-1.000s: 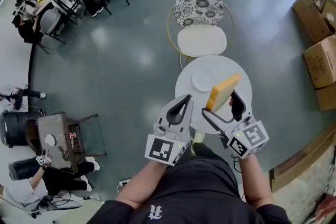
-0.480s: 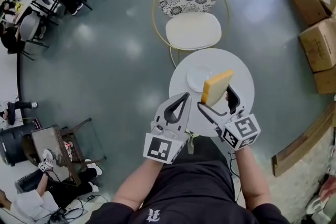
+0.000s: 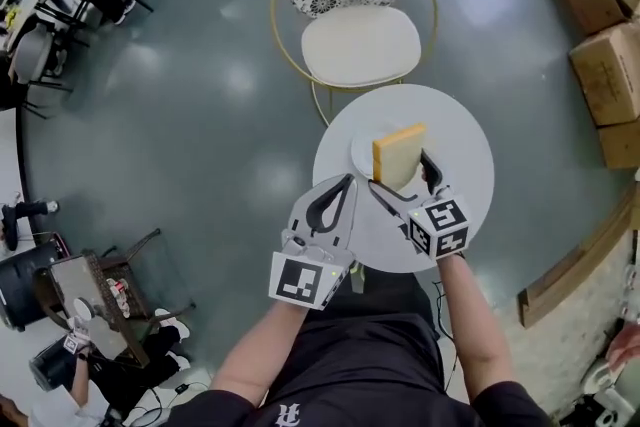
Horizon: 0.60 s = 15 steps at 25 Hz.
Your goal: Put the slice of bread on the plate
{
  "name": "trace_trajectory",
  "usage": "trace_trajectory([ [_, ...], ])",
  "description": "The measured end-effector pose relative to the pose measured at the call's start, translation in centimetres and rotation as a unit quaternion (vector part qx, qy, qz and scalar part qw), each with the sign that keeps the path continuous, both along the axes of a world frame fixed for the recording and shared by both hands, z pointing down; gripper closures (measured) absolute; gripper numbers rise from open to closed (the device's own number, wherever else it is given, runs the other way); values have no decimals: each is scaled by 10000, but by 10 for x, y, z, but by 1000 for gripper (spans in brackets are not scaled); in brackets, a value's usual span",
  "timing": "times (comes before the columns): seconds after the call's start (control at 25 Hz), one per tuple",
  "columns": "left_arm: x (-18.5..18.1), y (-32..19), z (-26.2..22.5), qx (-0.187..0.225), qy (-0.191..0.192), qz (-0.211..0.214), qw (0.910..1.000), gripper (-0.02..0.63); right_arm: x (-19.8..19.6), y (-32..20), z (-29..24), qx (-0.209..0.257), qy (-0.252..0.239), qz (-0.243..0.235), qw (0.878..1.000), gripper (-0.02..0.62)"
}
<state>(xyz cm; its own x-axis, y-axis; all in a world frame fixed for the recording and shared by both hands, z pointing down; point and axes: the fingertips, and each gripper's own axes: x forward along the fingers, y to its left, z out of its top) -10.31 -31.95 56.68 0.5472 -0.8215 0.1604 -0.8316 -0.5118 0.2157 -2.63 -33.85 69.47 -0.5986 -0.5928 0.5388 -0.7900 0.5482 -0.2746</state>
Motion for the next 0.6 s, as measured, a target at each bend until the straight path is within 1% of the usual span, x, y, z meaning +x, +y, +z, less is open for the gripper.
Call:
trace_trajectory([
  [0.28,-5,-18,32,-120,-3,-85,9999,598,-2,-17,69,-434,554,-18,9975,92],
  [0.48,-6,-23,43,-197,6,-77,9998,598,3,-23,101,-838,848,95,9928,94],
  [0.6,-6,-27,47,-198,31,-75,9998,598,2,-23,113,-982,947,79,9906,93],
])
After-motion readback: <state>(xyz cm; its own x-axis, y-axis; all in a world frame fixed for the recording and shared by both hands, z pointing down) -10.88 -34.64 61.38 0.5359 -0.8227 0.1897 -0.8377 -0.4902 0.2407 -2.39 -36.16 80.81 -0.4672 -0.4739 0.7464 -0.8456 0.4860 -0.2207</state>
